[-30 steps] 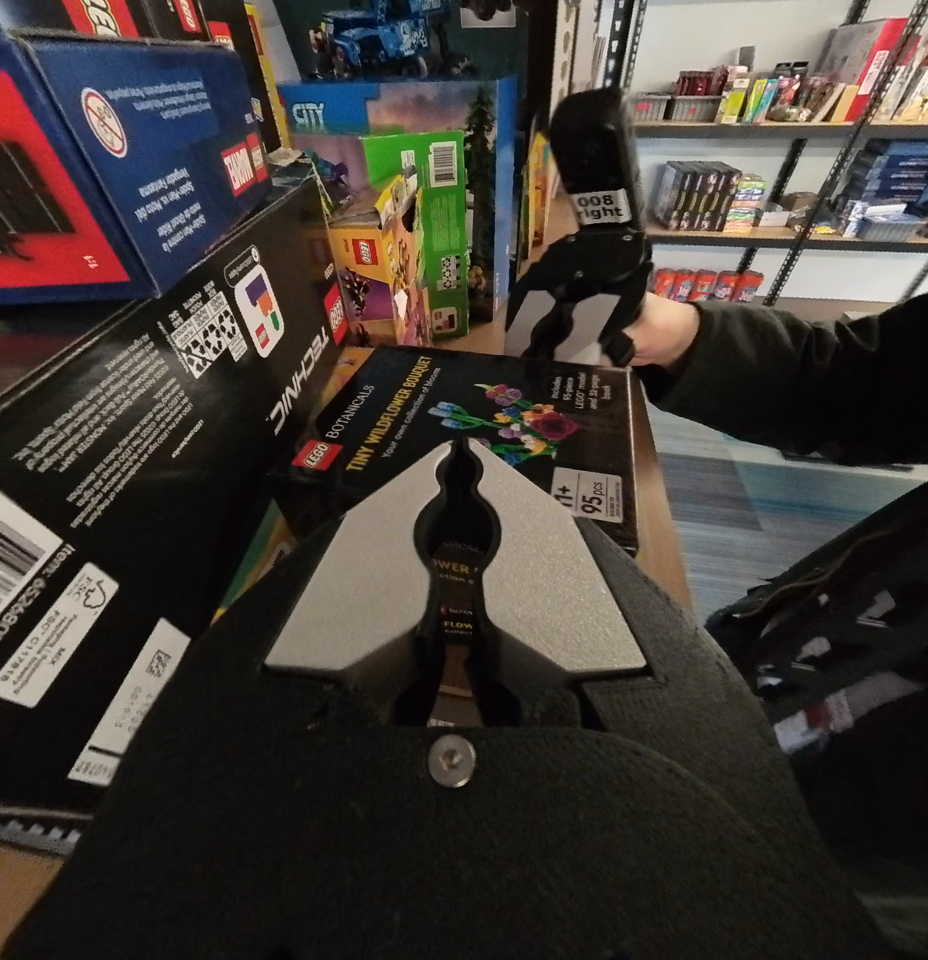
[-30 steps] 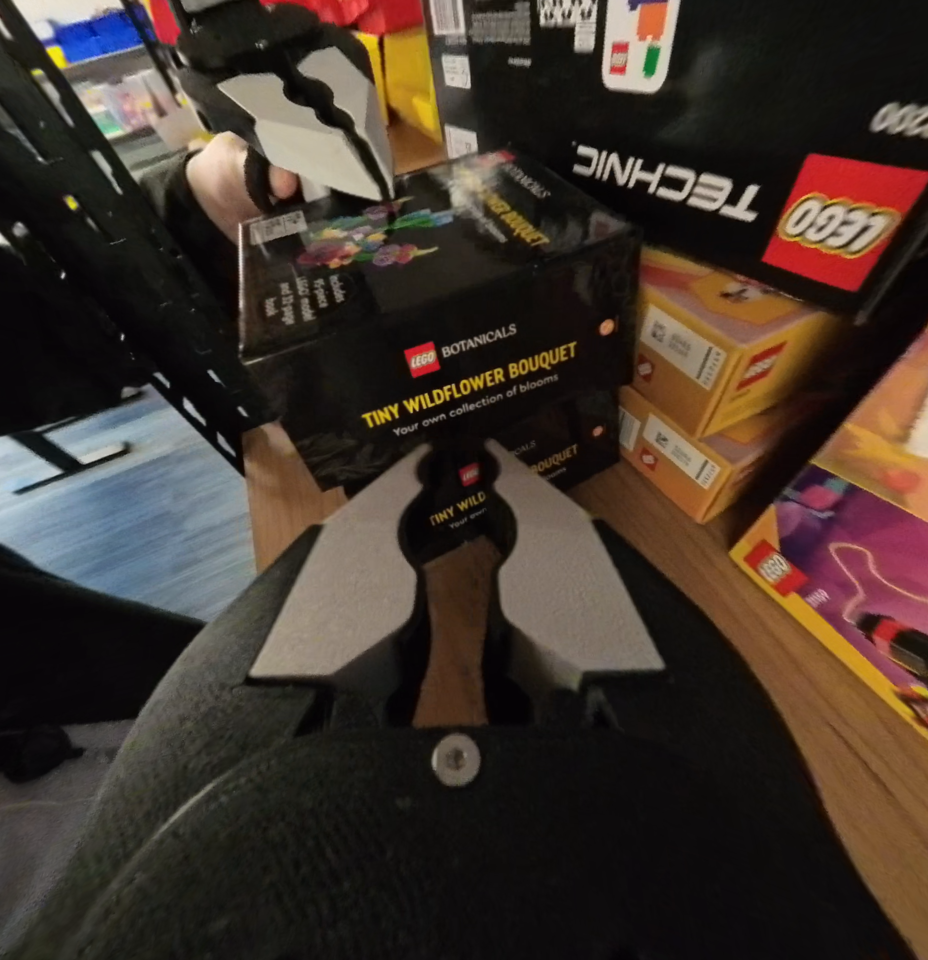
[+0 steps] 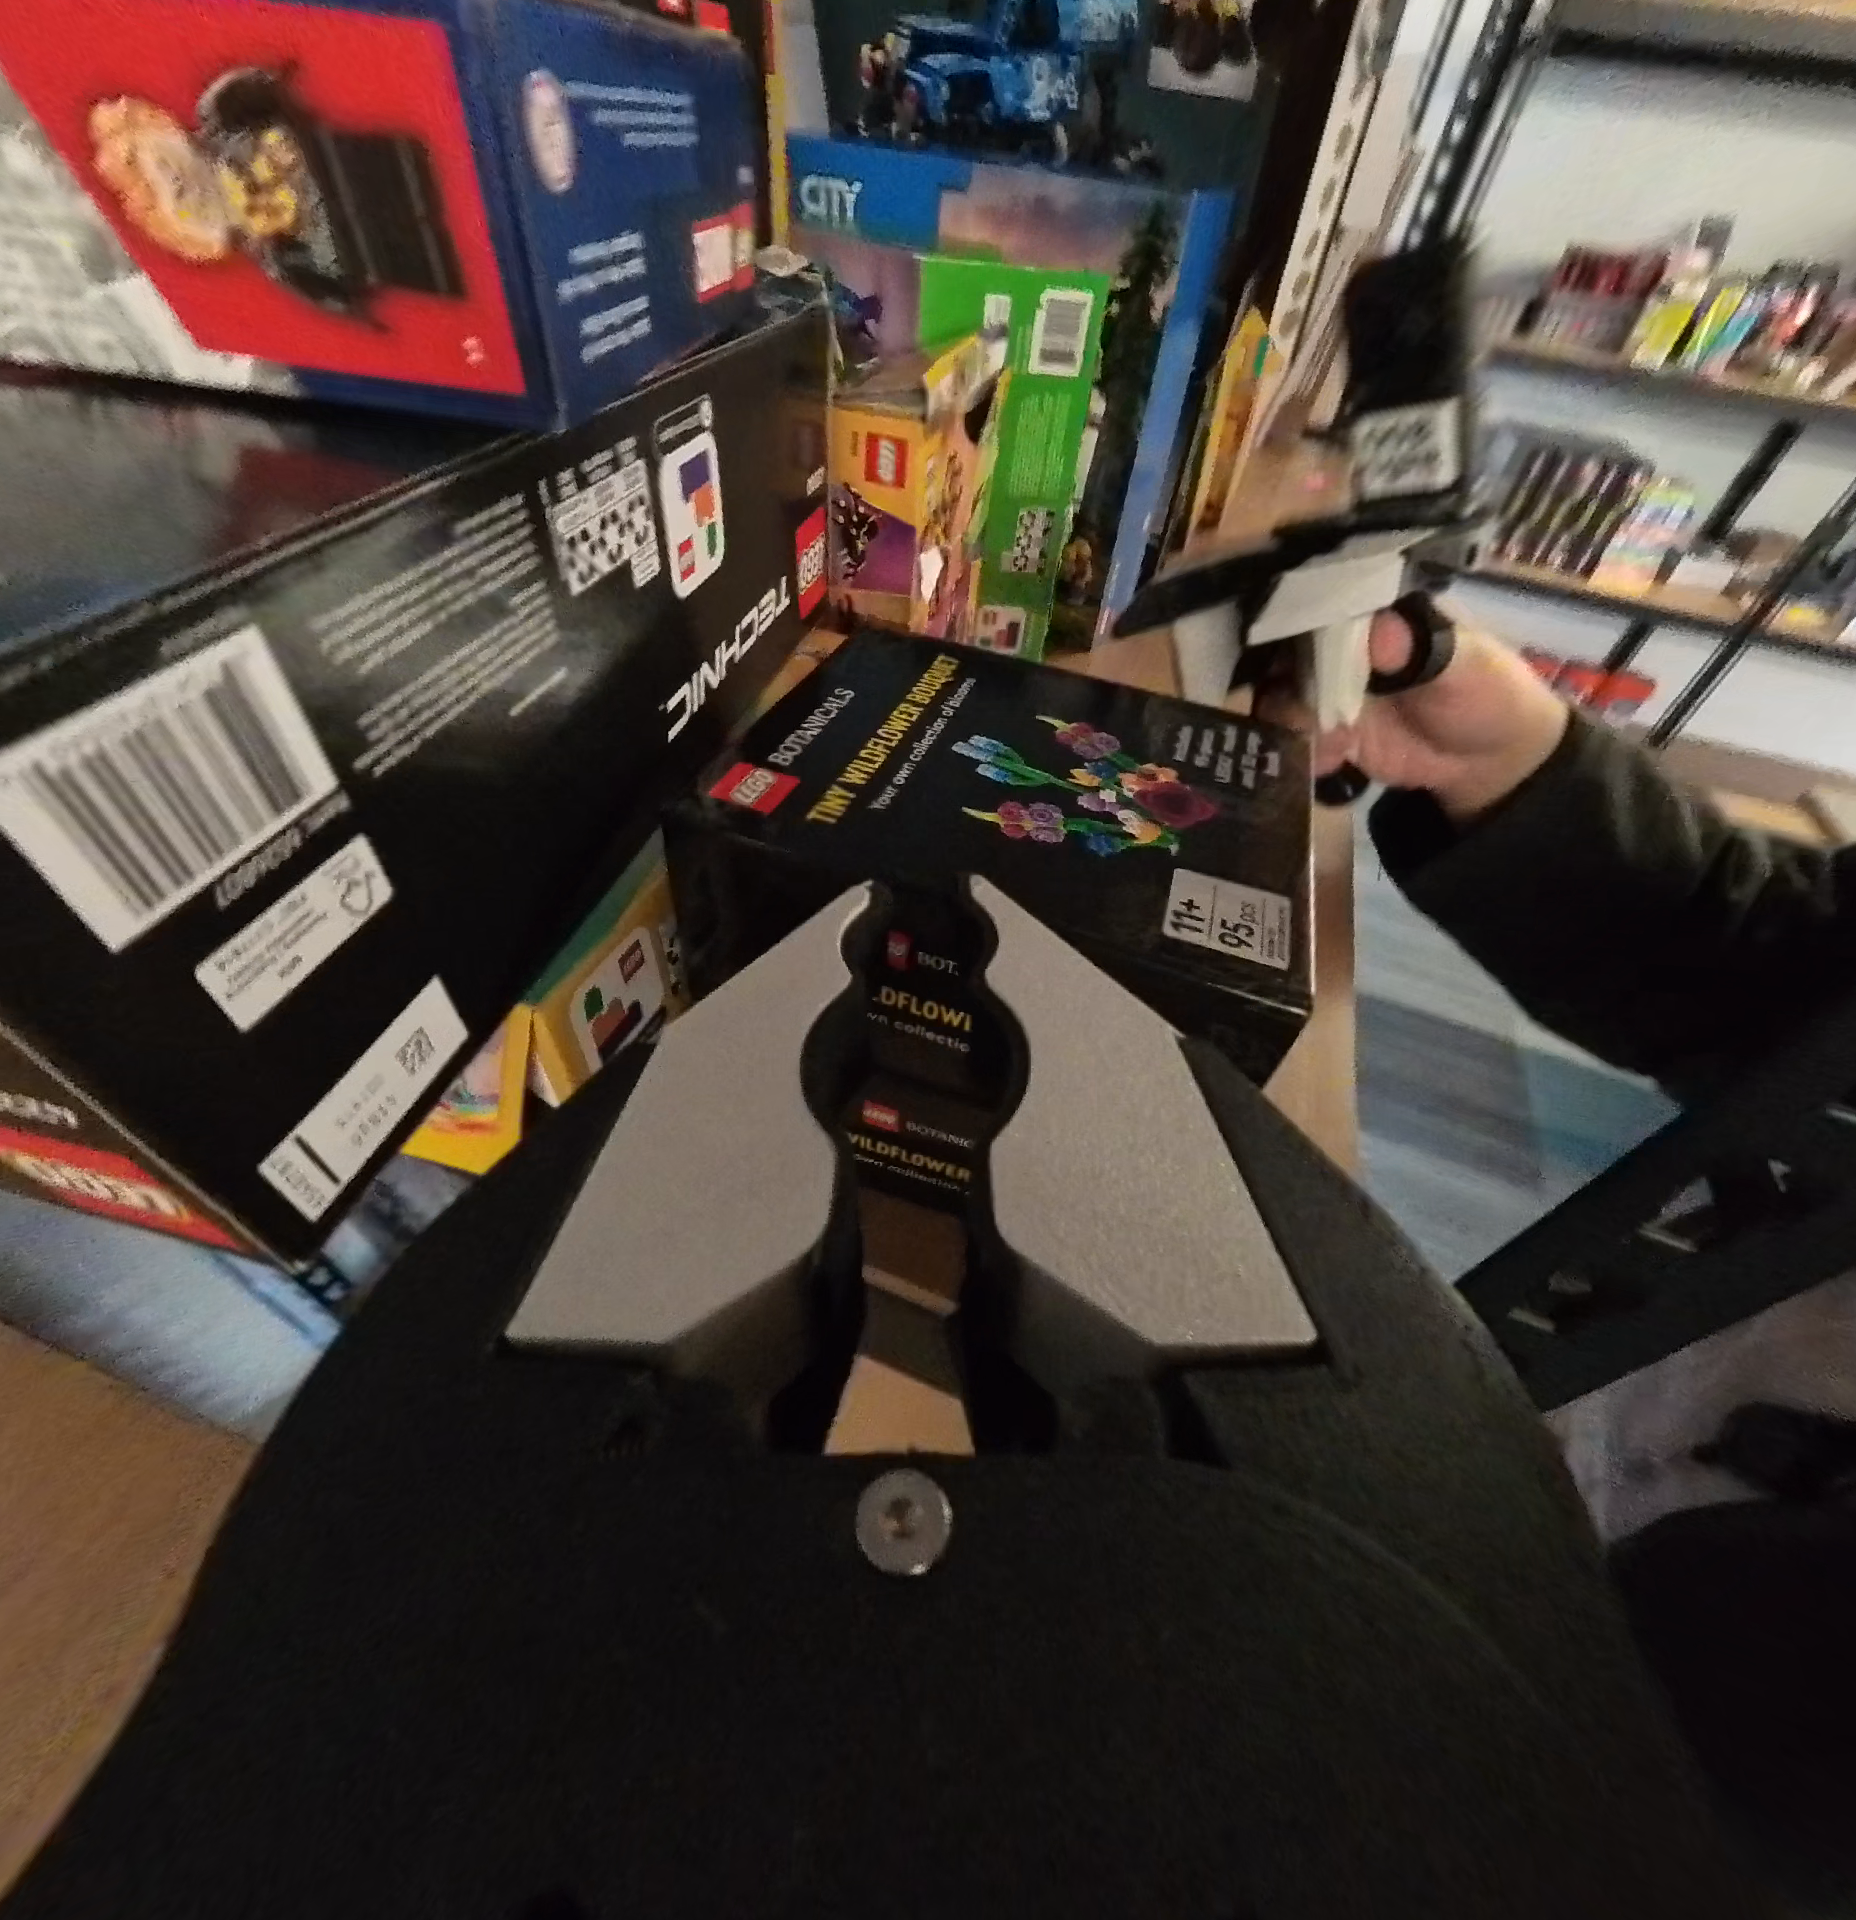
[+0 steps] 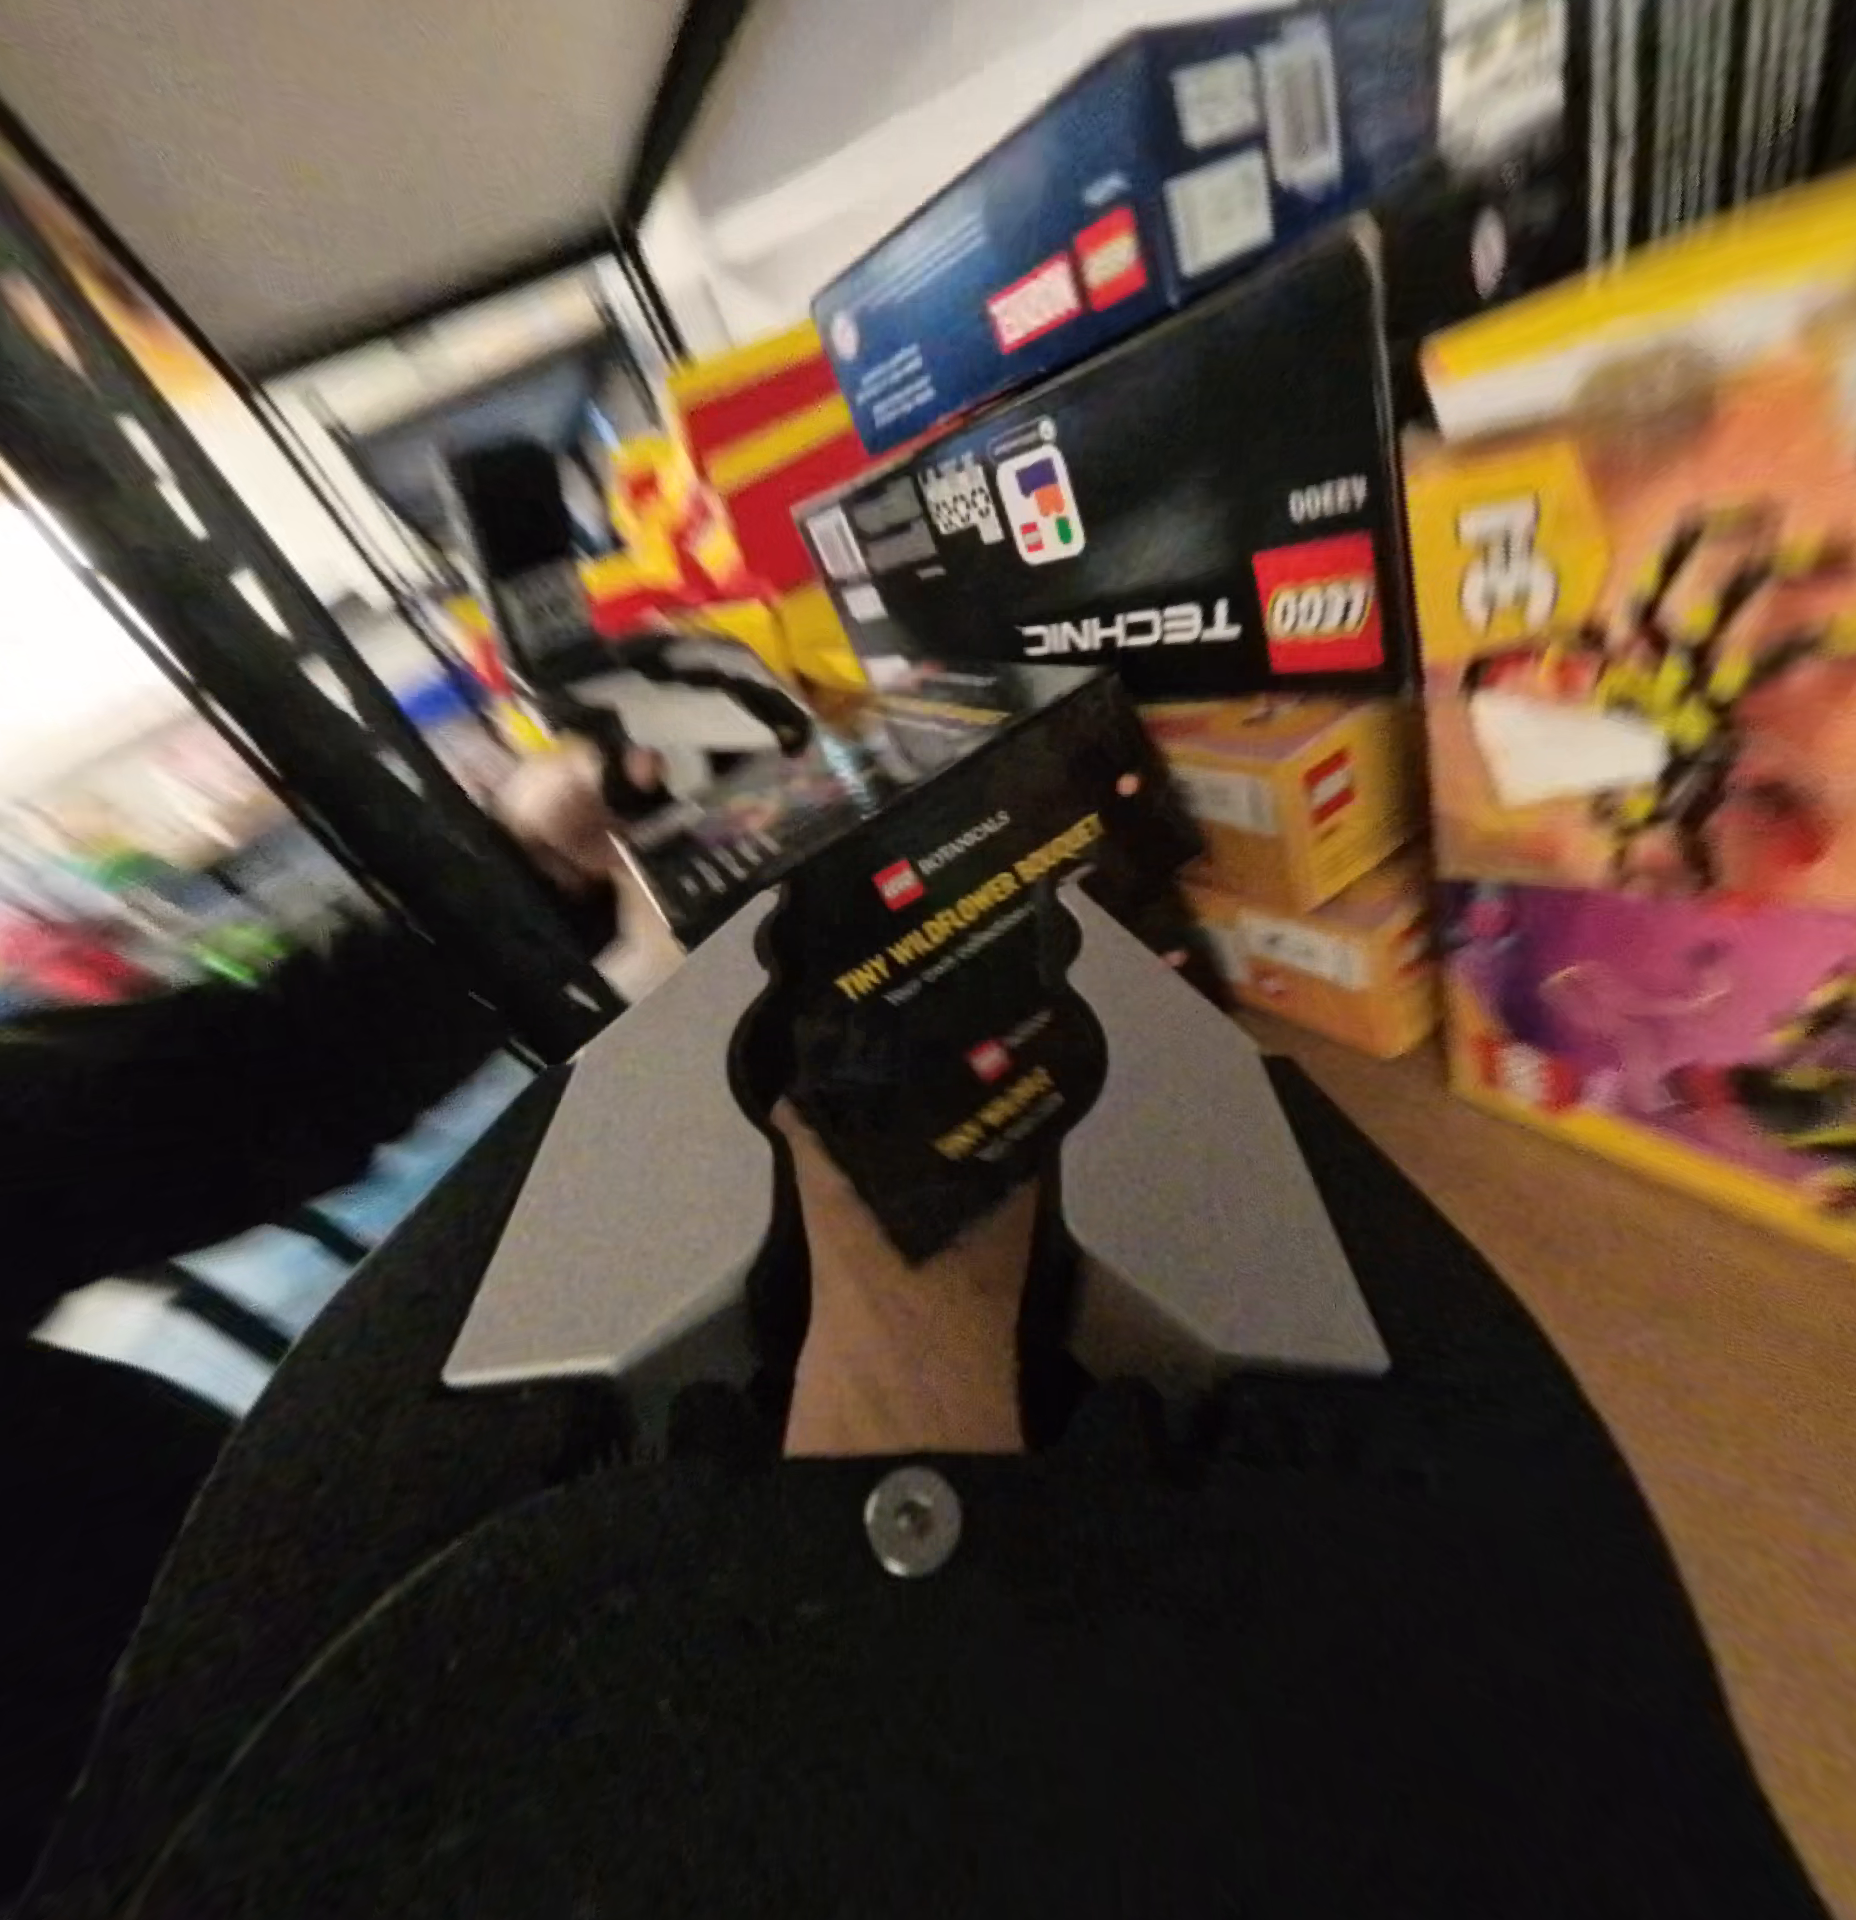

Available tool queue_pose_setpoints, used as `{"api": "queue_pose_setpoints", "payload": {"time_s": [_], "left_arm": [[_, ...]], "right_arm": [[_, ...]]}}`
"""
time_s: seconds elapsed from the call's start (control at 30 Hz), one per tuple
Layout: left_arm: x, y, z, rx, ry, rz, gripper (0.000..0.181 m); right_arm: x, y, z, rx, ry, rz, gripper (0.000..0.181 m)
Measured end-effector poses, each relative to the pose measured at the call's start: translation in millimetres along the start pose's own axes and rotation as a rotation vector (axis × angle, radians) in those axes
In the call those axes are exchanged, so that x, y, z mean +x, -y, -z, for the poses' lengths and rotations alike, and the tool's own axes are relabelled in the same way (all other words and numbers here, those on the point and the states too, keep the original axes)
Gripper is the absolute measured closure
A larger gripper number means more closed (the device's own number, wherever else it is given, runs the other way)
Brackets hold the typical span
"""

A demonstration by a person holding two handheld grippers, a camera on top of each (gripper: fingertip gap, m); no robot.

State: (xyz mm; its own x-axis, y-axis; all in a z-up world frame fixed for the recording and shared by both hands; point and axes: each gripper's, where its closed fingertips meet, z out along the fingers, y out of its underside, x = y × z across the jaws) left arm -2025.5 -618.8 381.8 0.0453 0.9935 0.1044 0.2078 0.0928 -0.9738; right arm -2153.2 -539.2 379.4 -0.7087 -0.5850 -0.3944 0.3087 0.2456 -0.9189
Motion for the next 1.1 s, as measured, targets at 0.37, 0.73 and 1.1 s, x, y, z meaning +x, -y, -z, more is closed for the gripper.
{"api": "queue_pose_setpoints", "payload": {"time_s": [0.37,0.73,1.1], "left_arm": [[3,0,2,0.18,-0.08,0.237,0.112],[26,-12,-12,0.095,-0.222,0.134,0.097],[50,-11,-32,0.033,-0.324,0.101,0.096]], "right_arm": [[-21,0,-42,-0.119,0.099,-0.208,0.098],[9,-24,-37,-0.178,-0.004,-0.437,0.089],[1,-36,-35,-0.312,0.053,-0.647,0.089]]}}
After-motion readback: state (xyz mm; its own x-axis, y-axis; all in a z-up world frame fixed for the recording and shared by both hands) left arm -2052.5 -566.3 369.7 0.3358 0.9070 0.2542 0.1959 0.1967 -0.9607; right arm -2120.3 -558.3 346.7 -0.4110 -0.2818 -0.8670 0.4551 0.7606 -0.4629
